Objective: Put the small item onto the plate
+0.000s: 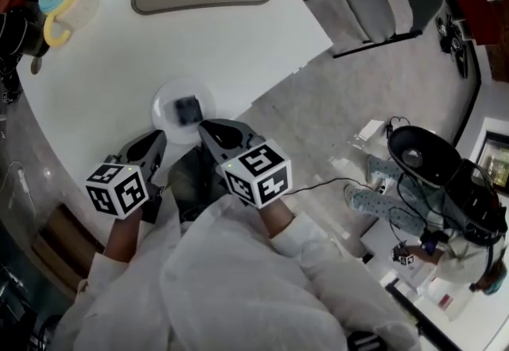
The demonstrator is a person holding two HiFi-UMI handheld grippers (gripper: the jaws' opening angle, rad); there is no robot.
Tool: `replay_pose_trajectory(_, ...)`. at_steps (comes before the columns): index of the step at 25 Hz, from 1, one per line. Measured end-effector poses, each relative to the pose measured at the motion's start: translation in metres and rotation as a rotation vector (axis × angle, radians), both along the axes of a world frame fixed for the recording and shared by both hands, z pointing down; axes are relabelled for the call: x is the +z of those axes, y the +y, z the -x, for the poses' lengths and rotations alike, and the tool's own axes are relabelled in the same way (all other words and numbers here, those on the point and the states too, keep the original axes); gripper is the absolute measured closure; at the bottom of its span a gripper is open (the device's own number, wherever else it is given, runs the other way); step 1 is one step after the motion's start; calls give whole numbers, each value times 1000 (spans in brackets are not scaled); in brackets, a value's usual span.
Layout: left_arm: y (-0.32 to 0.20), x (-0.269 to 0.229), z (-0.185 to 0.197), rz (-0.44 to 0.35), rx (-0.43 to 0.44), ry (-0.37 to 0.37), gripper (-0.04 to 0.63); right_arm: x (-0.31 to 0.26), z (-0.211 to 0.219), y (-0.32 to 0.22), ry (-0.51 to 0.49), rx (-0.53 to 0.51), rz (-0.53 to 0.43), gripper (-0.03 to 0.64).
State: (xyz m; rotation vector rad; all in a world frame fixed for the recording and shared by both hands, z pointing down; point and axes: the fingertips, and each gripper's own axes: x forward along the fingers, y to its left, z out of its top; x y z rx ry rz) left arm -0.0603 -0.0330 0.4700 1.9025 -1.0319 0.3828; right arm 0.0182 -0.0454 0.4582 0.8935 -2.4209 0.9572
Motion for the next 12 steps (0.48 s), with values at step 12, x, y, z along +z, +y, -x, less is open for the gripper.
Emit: replay_pose_trajectory(12,1,24,10,89,-44,54,586,24,-15,-7,-10,85,61,611)
